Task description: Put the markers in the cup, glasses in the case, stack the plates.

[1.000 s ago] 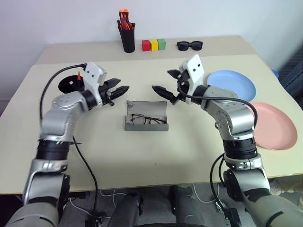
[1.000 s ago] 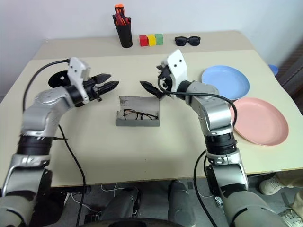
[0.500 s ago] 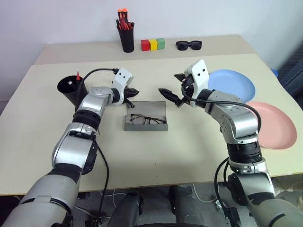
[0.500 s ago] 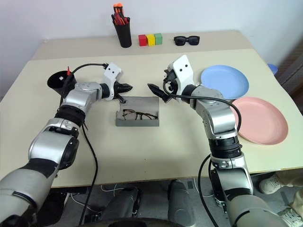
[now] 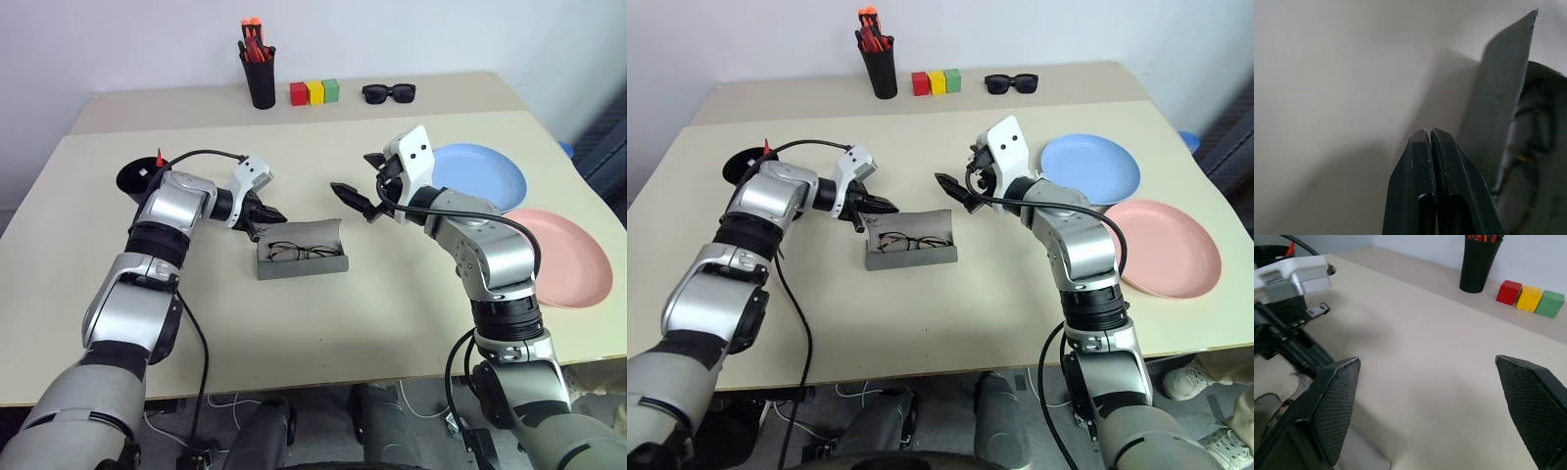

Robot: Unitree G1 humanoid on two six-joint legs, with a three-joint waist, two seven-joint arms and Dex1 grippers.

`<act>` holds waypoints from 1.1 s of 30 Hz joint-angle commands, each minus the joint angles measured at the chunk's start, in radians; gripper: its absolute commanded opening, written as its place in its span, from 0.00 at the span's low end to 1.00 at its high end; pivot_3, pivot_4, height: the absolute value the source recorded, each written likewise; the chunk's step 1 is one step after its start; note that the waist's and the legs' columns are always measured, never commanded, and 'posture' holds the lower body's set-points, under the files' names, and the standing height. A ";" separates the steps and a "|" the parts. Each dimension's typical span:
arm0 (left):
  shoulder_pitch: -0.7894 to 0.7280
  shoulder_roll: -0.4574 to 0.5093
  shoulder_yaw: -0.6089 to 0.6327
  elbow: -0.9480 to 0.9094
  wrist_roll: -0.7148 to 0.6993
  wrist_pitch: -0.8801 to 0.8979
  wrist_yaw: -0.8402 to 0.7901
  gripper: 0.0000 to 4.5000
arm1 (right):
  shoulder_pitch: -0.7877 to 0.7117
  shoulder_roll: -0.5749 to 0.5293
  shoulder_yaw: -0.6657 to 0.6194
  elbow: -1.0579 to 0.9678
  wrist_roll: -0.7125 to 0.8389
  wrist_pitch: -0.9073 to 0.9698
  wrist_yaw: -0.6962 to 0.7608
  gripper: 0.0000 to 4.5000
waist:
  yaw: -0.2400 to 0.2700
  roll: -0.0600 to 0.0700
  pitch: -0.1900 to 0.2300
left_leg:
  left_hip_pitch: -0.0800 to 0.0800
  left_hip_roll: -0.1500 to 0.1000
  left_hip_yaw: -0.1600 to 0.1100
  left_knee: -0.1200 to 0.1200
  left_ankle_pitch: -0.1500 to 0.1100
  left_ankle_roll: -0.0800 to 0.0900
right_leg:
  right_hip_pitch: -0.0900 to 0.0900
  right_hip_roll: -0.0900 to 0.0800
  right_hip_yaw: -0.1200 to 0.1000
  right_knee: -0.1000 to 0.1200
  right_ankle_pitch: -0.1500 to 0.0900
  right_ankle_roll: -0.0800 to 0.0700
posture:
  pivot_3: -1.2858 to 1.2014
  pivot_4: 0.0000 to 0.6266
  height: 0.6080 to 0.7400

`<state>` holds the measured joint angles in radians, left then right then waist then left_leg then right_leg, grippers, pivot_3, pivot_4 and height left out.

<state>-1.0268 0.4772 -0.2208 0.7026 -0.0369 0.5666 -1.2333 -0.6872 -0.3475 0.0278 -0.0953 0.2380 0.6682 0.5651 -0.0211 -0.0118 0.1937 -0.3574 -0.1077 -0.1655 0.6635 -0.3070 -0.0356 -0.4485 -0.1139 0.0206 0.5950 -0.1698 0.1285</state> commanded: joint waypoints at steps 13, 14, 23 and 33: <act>0.239 0.030 0.112 -0.540 -0.133 0.139 0.122 0.01 | -0.034 -0.040 -0.036 0.034 -0.015 -0.079 -0.026 1.00 | 0.005 0.000 0.000 | 0.000 0.001 0.000 0.000 0.000 0.000 | -0.001 0.000 0.001 0.000 0.000 0.000 | 0.52 0.24 1.00; 0.241 0.021 0.131 -0.540 -0.148 0.125 0.138 0.01 | -0.034 -0.047 -0.043 0.039 -0.014 -0.083 -0.026 1.00 | 0.006 0.000 0.000 | 0.000 0.001 0.000 0.000 0.000 0.000 | -0.001 0.000 0.001 0.001 0.000 0.000 | 0.52 0.24 1.00; 0.251 0.035 0.187 -0.567 -0.223 0.106 0.200 0.84 | -0.024 -0.120 -0.078 0.071 -0.024 -0.118 -0.027 1.00 | 0.005 0.000 0.000 | 0.000 0.001 0.001 0.000 0.000 0.000 | -0.001 -0.001 0.001 0.000 0.000 0.000 | 0.52 0.24 1.00; 0.257 0.009 0.328 -0.583 -0.428 0.008 0.110 0.99 | 0.184 -0.392 -0.206 -0.100 0.004 0.125 0.013 1.00 | 0.006 0.000 0.000 | -0.001 0.000 0.003 0.000 0.001 -0.002 | -0.001 -0.002 0.001 -0.002 0.000 0.000 | 0.52 0.24 1.00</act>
<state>-0.7752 0.4645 0.0682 0.1550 -0.4233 0.6003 -1.0862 -0.5114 -0.7085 -0.1278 -0.1235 0.2202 0.7333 0.5681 -0.0148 -0.0118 0.1938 -0.3583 -0.1075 -0.1618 0.6635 -0.3061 -0.0372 -0.4494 -0.1161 0.0220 0.5933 -0.1696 0.1286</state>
